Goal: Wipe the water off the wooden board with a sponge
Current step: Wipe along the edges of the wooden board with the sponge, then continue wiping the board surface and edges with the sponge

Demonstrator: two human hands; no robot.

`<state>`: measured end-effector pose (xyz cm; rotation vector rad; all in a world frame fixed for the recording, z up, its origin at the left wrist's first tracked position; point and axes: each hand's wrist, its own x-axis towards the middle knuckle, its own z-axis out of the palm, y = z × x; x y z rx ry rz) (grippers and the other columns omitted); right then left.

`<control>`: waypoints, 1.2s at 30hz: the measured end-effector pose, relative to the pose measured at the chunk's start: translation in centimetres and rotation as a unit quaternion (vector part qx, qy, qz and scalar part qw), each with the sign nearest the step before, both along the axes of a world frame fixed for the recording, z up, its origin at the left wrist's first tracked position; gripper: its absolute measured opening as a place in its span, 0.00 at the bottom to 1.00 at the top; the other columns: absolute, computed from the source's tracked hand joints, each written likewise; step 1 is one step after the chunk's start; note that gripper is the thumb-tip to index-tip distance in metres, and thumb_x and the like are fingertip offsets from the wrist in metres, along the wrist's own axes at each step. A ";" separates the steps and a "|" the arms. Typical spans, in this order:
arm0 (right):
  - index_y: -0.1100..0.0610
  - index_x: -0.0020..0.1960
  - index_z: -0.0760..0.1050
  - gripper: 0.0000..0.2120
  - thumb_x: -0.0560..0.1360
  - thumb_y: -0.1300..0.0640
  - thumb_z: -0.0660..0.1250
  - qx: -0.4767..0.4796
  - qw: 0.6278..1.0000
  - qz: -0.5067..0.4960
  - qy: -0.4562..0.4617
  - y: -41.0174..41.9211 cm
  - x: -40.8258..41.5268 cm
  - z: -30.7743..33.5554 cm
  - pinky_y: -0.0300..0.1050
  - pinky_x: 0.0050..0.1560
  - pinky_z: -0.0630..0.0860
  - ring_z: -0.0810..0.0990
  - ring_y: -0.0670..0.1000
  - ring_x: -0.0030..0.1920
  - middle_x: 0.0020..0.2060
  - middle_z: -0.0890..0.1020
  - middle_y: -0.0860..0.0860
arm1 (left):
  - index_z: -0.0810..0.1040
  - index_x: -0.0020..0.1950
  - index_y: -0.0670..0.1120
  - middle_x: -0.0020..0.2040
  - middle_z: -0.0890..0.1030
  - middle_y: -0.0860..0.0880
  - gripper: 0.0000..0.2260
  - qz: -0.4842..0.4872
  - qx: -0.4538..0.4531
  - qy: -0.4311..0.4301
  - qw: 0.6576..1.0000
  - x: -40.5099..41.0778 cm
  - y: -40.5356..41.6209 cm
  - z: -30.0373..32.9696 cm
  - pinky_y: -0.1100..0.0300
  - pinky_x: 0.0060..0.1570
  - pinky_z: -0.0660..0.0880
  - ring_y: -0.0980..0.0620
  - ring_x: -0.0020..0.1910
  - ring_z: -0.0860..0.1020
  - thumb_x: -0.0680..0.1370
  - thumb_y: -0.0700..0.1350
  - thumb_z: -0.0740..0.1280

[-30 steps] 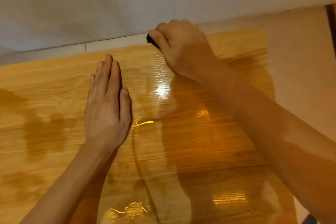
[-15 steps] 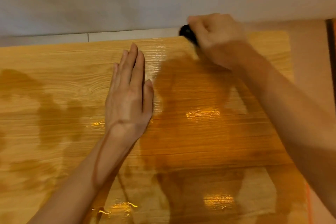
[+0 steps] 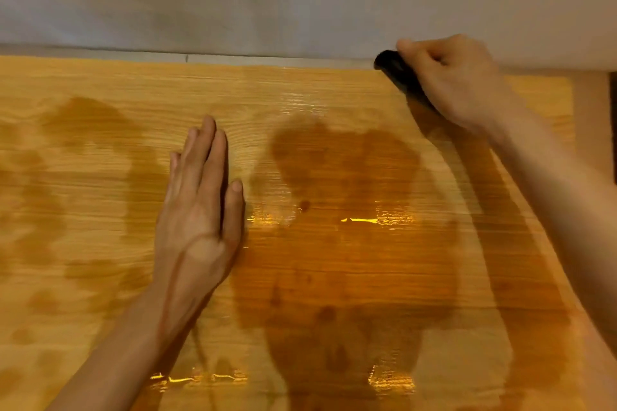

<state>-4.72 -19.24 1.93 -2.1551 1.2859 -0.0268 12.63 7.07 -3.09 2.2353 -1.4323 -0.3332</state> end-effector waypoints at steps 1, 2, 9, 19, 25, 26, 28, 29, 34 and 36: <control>0.60 0.36 0.73 0.27 0.82 0.42 0.53 -0.002 1.000 -0.011 0.008 0.1 0.1 0.0 0.48 0.34 0.63 0.71 0.56 0.32 0.29 0.74 0.54 | 0.58 0.81 0.36 0.82 0.57 0.41 0.25 0.002 0.001 -0.013 1.000 0.0 -0.1 -0.2 0.57 0.81 0.43 0.46 0.82 0.52 0.85 0.45 0.55; 0.59 0.33 0.69 0.27 0.82 0.43 0.53 -0.004 1.000 -0.011 0.016 0.3 0.8 -0.1 0.48 0.35 0.62 0.71 0.56 0.32 0.28 0.72 0.53 | 0.58 0.81 0.36 0.82 0.57 0.40 0.26 0.004 0.004 -0.025 1.000 0.1 -0.2 -0.5 0.58 0.81 0.43 0.46 0.82 0.52 0.85 0.45 0.54; 0.53 0.47 0.79 0.15 0.82 0.48 0.56 -0.023 0.990 0.135 -0.039 6.3 14.8 -1.5 0.46 0.40 0.70 0.77 0.53 0.41 0.38 0.78 0.48 | 0.57 0.82 0.38 0.83 0.56 0.42 0.25 -0.003 0.020 -0.055 0.998 0.2 0.0 -0.7 0.56 0.81 0.44 0.47 0.83 0.51 0.86 0.46 0.52; 0.53 0.64 0.78 0.15 0.80 0.52 0.61 -0.128 0.982 0.036 -0.136 3.8 3.5 -2.9 0.53 0.62 0.73 0.78 0.53 0.62 0.60 0.81 0.51 | 0.57 0.82 0.39 0.83 0.56 0.44 0.25 0.002 0.009 -0.047 0.999 0.1 0.1 -0.5 0.55 0.81 0.46 0.48 0.83 0.52 0.85 0.47 0.52; 0.57 0.71 0.71 0.19 0.83 0.52 0.56 -0.171 0.978 0.005 -0.116 7.1 0.8 -3.8 0.45 0.74 0.61 0.66 0.52 0.73 0.72 0.70 0.52 | 0.58 0.81 0.39 0.83 0.57 0.43 0.25 0.005 0.000 -0.057 0.998 0.1 0.1 -0.7 0.59 0.81 0.44 0.46 0.82 0.53 0.85 0.44 0.54; 0.57 0.72 0.70 0.19 0.83 0.53 0.55 -0.172 0.979 0.014 -0.111 8.5 0.5 -3.9 0.47 0.75 0.60 0.64 0.53 0.74 0.73 0.68 0.52 | 0.58 0.82 0.39 0.83 0.57 0.43 0.25 0.005 -0.002 -0.057 0.998 0.1 0.1 -0.7 0.59 0.81 0.44 0.46 0.82 0.53 0.85 0.44 0.54; 0.59 0.72 0.69 0.20 0.83 0.53 0.54 -0.181 0.979 0.036 -0.087 11.7 -1.3 -4.1 0.51 0.74 0.60 0.63 0.55 0.73 0.74 0.67 0.53 | 0.58 0.82 0.39 0.83 0.57 0.43 0.25 0.004 -0.009 -0.058 0.998 0.1 0.1 -0.8 0.58 0.81 0.45 0.46 0.82 0.54 0.85 0.44 0.54; 0.59 0.72 0.69 0.20 0.83 0.53 0.54 -0.197 0.977 0.046 -0.071 13.6 -2.5 -4.2 0.52 0.72 0.63 0.65 0.56 0.72 0.74 0.68 0.53 | 0.59 0.81 0.39 0.83 0.57 0.43 0.25 0.003 -0.012 -0.058 0.998 0.1 0.1 -0.8 0.57 0.81 0.46 0.46 0.82 0.54 0.85 0.45 0.54; 0.57 0.70 0.72 0.18 0.82 0.53 0.58 -0.256 0.962 0.086 -0.041 16.6 -4.5 -4.4 0.52 0.69 0.64 0.68 0.55 0.70 0.71 0.72 0.52 | 0.60 0.81 0.38 0.82 0.59 0.42 0.24 0.002 -0.024 -0.067 0.997 0.1 0.1 -1.0 0.54 0.81 0.49 0.45 0.82 0.56 0.85 0.45 0.54; 0.58 0.72 0.70 0.19 0.83 0.54 0.57 -0.230 0.966 0.108 -0.052 13.8 -2.3 -4.3 0.54 0.75 0.57 0.62 0.57 0.75 0.73 0.69 0.55 | 0.60 0.81 0.38 0.82 0.59 0.42 0.24 0.002 -0.026 -0.064 0.998 0.1 0.1 -1.0 0.53 0.81 0.50 0.44 0.82 0.56 0.86 0.45 0.54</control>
